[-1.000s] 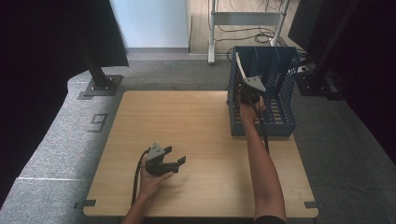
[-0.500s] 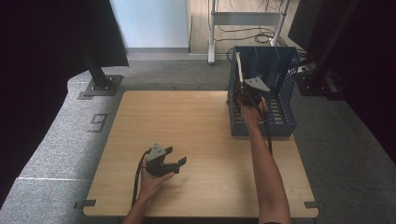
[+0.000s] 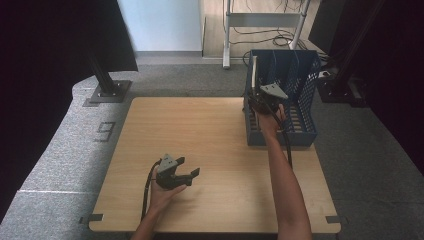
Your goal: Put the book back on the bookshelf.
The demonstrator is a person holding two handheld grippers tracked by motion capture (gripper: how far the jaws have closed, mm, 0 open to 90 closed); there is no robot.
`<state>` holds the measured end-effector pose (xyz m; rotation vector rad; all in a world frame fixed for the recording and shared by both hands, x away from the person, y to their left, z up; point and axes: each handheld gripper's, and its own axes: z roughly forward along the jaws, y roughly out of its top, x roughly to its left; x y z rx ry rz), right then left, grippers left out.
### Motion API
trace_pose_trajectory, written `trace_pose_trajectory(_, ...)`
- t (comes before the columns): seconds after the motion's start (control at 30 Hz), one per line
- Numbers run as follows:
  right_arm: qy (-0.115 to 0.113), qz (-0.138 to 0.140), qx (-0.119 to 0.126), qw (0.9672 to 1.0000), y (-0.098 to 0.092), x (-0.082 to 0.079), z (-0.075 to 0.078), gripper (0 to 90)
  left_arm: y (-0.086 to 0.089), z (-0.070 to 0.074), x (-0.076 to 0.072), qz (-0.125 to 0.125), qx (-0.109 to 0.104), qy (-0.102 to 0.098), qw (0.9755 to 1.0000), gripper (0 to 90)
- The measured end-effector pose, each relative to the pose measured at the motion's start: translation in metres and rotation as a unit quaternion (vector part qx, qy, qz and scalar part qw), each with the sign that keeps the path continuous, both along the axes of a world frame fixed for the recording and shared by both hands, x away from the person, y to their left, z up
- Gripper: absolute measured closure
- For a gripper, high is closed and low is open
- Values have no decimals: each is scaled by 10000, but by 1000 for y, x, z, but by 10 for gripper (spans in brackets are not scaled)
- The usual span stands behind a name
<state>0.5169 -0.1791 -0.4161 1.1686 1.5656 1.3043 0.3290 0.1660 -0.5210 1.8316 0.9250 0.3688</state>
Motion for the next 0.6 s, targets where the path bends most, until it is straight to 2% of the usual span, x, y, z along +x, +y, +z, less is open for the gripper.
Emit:
trace_pose_trajectory(0.1,-112,-61,-12,9999,-1,-4,0,472,-1,0,0,-10,8,2,10000,200)
trace_pose_trajectory(0.27,-116,-59,-25,9999,-3,-12,0,437,-2,0,-1,-16,10,-1,10000,200)
trace_pose_trajectory(0.6,-131,192,-29,9997,-3,-28,3,419,-4,1,-2,-56,43,-13,10000,200)
